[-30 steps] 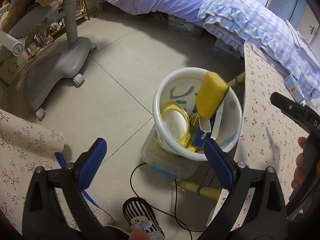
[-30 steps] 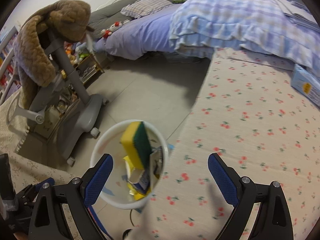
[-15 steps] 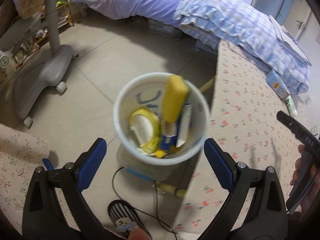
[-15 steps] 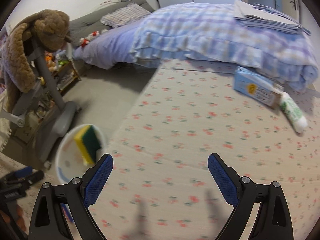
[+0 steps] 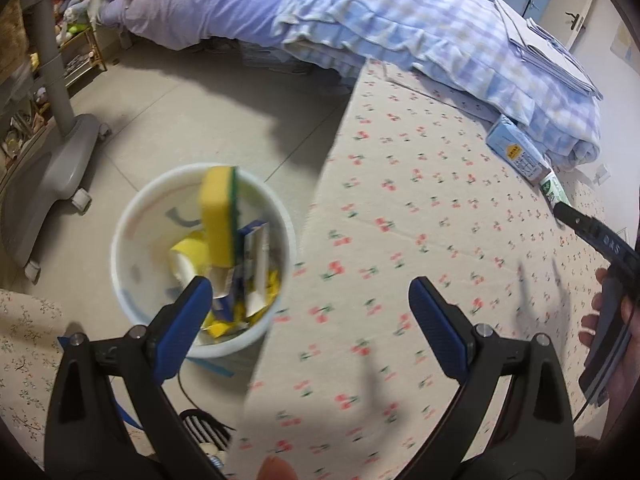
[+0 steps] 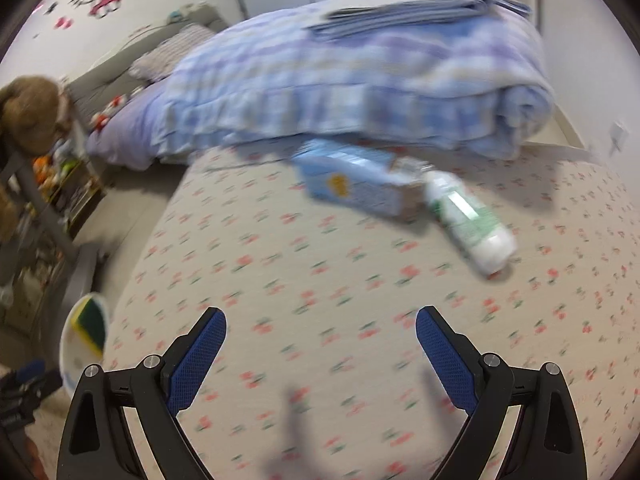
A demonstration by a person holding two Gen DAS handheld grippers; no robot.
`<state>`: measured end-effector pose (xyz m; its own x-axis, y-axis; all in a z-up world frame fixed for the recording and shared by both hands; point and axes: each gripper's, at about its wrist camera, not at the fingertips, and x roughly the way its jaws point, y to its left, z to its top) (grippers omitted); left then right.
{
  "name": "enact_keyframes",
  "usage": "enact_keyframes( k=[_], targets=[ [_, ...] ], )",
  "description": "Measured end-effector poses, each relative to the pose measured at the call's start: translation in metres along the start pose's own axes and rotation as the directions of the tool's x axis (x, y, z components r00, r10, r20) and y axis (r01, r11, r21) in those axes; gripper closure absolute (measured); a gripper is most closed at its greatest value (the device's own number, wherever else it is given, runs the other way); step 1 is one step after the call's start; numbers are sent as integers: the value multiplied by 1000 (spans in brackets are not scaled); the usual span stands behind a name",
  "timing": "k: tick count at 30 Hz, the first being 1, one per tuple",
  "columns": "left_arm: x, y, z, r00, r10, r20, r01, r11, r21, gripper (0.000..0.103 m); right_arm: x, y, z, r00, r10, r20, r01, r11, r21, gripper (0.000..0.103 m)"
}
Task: Collect trash
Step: 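Reach the right tool to the white yogurt bottle and grasp it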
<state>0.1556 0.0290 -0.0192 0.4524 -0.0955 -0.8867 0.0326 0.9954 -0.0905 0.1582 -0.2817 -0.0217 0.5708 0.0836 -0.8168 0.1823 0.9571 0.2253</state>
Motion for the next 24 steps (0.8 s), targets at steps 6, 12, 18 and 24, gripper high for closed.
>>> enact_keyframes(
  k=[6, 12, 18, 24],
  targets=[
    [6, -38, 11, 1000, -6, 17, 6, 1000, 23, 5, 12, -44, 25, 993, -117, 24, 117, 993, -17, 6],
    [21, -69, 23, 999, -31, -26, 31, 1000, 2, 5, 41, -79, 37, 989, -146, -39, 146, 989, 10, 8],
    [31, -111, 43, 999, -34, -37, 34, 999, 15, 5, 65, -87, 40, 987, -149, -66, 144, 986, -82, 27],
    [50, -168, 58, 987, -147, -65, 147, 989, -7, 5, 68, -105, 37, 988, -125, -87, 116, 988, -99, 56]
  ],
)
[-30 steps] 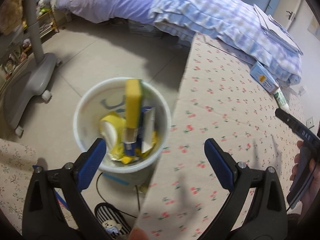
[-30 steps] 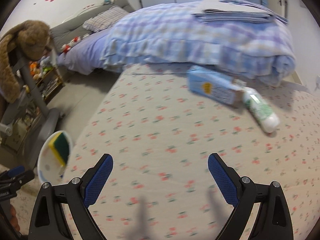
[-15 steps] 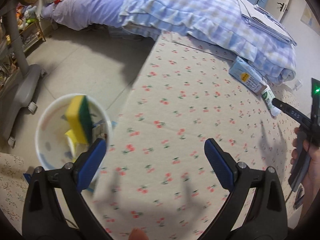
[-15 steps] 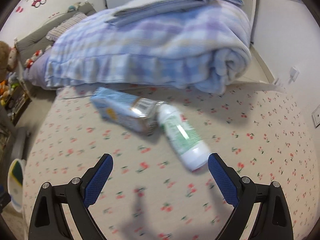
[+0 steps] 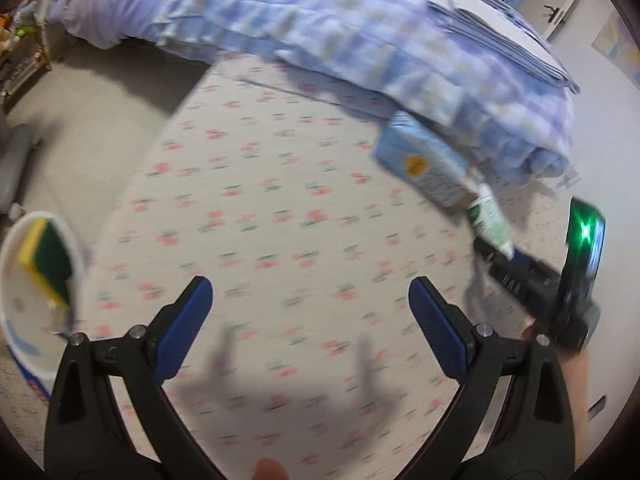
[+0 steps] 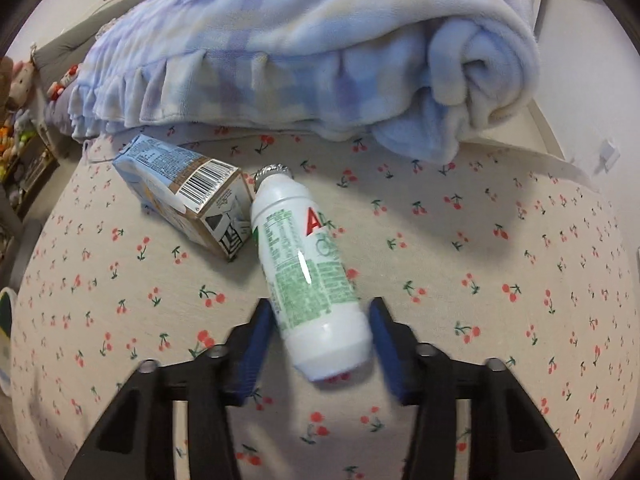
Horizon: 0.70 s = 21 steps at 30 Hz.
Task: Collect trash
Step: 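Reach the right tool to the white yogurt bottle and grasp it, then grasp the light-blue milk carton with the left tool while the right tool holds the bottle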
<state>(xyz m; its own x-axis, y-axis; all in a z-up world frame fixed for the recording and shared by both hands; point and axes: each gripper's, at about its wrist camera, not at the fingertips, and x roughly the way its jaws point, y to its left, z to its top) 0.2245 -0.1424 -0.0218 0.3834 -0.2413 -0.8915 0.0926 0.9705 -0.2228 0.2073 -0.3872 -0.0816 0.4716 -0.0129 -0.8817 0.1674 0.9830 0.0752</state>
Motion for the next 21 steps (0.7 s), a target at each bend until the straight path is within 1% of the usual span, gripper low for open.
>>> enact_keyframes(
  k=[3, 5, 7, 10, 14, 17, 19, 21],
  targets=[
    [15, -25, 5, 999, -44, -4, 44, 999, -29, 5, -8, -15, -6, 999, 34, -7, -34, 999, 26, 58],
    [26, -37, 9, 996, -89, -4, 88, 993, -78, 5, -13, -27, -10, 999, 44, -5, -43, 997, 57, 60],
    [38, -50, 12, 990, -142, 13, 142, 981, -131, 5, -19, -41, -16, 999, 48, 0, -48, 994, 94, 60],
    [54, -66, 16, 982, -182, 46, 187, 965, -182, 7, -27, -65, -28, 999, 48, -6, -47, 988, 148, 61],
    [75, -77, 15, 975, -207, 79, 220, 941, -256, 8, -34, -87, -40, 999, 32, -13, -29, 984, 174, 62],
    [88, -77, 11, 970, -212, 121, 241, 912, -331, 8, -38, -96, -47, 1000, 22, -17, -18, 985, 174, 62],
    [91, -80, 8, 964, -194, 180, 247, 906, -344, 8, -42, -103, -54, 1000, 20, -20, -17, 984, 176, 62],
    [92, -83, 8, 962, -168, 214, 235, 909, -344, 8, -45, -108, -58, 1000, 20, -21, -16, 985, 174, 62]
  ],
)
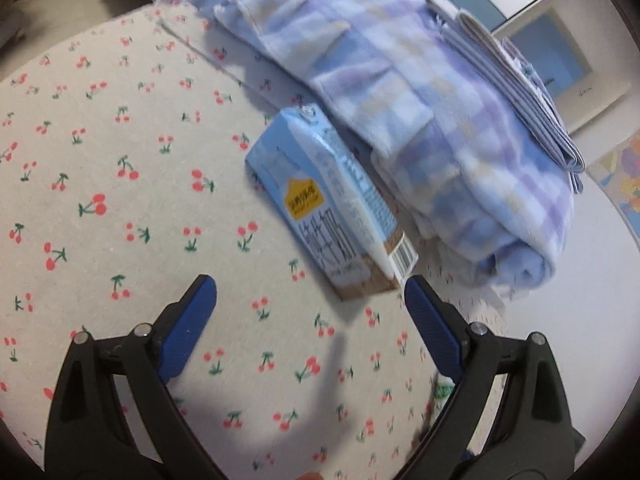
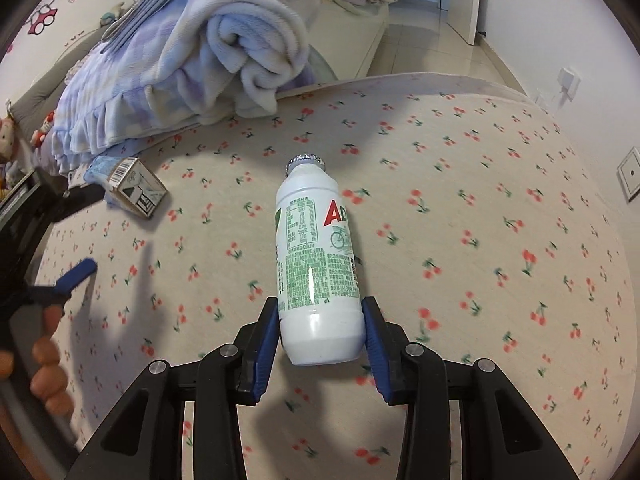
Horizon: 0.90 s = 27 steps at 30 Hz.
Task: Collect trash
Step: 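Grasp the light-blue milk carton with the left tool while the right tool holds the bottle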
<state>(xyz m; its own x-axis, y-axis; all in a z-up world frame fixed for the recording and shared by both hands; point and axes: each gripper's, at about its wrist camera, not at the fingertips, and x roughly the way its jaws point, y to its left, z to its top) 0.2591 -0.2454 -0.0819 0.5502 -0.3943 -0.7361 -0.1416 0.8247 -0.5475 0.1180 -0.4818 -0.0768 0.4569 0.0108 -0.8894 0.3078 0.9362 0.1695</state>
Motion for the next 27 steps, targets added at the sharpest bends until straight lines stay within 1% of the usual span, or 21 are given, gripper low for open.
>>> enact_keyframes(
  k=[2, 4, 6, 7, 9, 11, 12, 13, 14, 15, 16, 17, 19, 22, 25, 27],
  targets=[
    [3, -3, -3, 1000, 3, 31, -2, 1000, -4, 8, -3, -7, -3, 1000, -3, 1, 3, 1000, -4, 62],
    [7, -7, -2, 999, -2, 40, 2, 1000, 1, 8, -5, -11, -2, 1000, -8, 2, 8, 1000, -8, 62],
    [14, -20, -1, 1000, -7, 26, 6, 999, 42, 8, -6, -14, -7, 1000, -6, 4, 6, 1000, -3, 62],
    [17, -31, 0, 1000, 8, 28, -10, 996, 83, 8, -6, -18, -7, 1000, 0, 3, 0, 1000, 6, 62],
    [19, -42, -3, 998, 57, 36, -61, 990, 128, 8, -5, -22, -7, 1000, 8, 2, -8, 1000, 22, 62],
    [25, -43, -8, 995, 99, 19, -101, 988, 118, 9, -3, -22, -4, 1000, 11, 3, -11, 999, 30, 62],
    [25, -44, -11, 994, 108, 32, -111, 986, 127, 10, -1, -19, -2, 1000, 12, 3, -12, 999, 32, 62],
    [23, -47, -14, 984, 168, 56, -175, 973, 150, 10, -1, -20, -1, 1000, 14, 4, -14, 999, 35, 62],
    [24, -46, -16, 978, 202, 53, -208, 966, 156, 13, -2, -21, 0, 1000, 18, 4, -18, 999, 40, 62],
    [22, -47, -17, 974, 215, 67, -224, 960, 167, 13, -2, -21, 0, 1000, 20, 5, -20, 999, 42, 62],
    [22, -46, -19, 963, 260, 70, -268, 949, 166, 14, -4, -22, 0, 1000, 20, 6, -20, 999, 42, 62],
    [21, -45, -21, 957, 281, 66, -288, 945, 153, 15, -5, -21, 0, 1000, 21, 7, -21, 999, 40, 62],
    [16, -43, -20, 959, 276, 61, -282, 952, 116, 15, -6, -20, 0, 1000, 22, 11, -23, 999, 37, 62],
    [5, -43, -17, 969, 234, 80, -241, 966, 97, 15, -8, -21, -1, 999, 32, 11, -32, 999, 41, 62],
    [0, -59, -11, 967, 224, 120, -239, 963, 122, 15, -9, -20, -3, 1000, 29, 10, -29, 999, 33, 62],
    [-4, -64, -1, 963, 229, 140, -248, 960, 134, 15, -7, -20, -2, 1000, 28, 11, -28, 999, 31, 62]
  ],
)
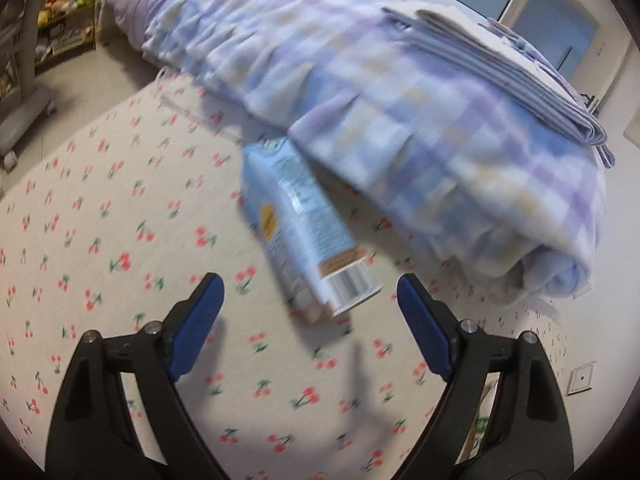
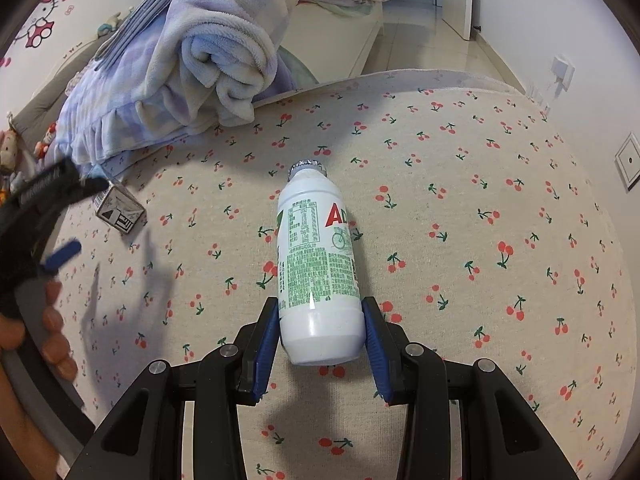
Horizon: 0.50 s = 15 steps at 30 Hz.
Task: Collect trash
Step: 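Grasp the light-blue milk carton with the left tool while the right tool holds the bottle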
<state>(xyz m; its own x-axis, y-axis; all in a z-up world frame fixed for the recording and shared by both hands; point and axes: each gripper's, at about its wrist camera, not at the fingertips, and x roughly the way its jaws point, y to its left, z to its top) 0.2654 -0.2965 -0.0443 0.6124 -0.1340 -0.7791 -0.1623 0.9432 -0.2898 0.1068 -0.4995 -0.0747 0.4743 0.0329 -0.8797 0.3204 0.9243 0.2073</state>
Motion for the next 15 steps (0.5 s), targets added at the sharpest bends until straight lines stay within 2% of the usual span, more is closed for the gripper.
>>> enact_keyframes(
  k=[2, 4, 6, 8, 10, 12, 15],
  targets=[
    [6, -1, 10, 1000, 23, 3, -23, 1000, -7, 15, 0, 0, 0, 1000, 1, 2, -1, 1000, 0, 62],
    [21, 2, 14, 998, 48, -48, -49, 998, -37, 15, 1, 1, 2, 1000, 3, 5, -3, 1000, -1, 62],
    [28, 10, 12, 995, 54, -89, -61, 996, -71, 20, 0, 2, 3, 1000, 10, 7, -10, 1000, 1, 62],
    [32, 18, 12, 993, 37, -113, -45, 997, -70, 52, -1, 3, 4, 1000, 18, 10, -18, 1000, 0, 62],
    [31, 25, 10, 991, 31, -131, -37, 998, -45, 62, -4, 6, 5, 1000, 23, 14, -23, 1000, -6, 62],
    [28, 37, 11, 989, -15, -144, 6, 998, -61, 63, -7, 10, 5, 1000, 22, 21, -22, 1000, -15, 62],
    [18, 60, 14, 984, -44, -170, 34, 997, -62, 63, -15, 15, 3, 999, 28, 28, -27, 1000, -15, 62]
  ],
)
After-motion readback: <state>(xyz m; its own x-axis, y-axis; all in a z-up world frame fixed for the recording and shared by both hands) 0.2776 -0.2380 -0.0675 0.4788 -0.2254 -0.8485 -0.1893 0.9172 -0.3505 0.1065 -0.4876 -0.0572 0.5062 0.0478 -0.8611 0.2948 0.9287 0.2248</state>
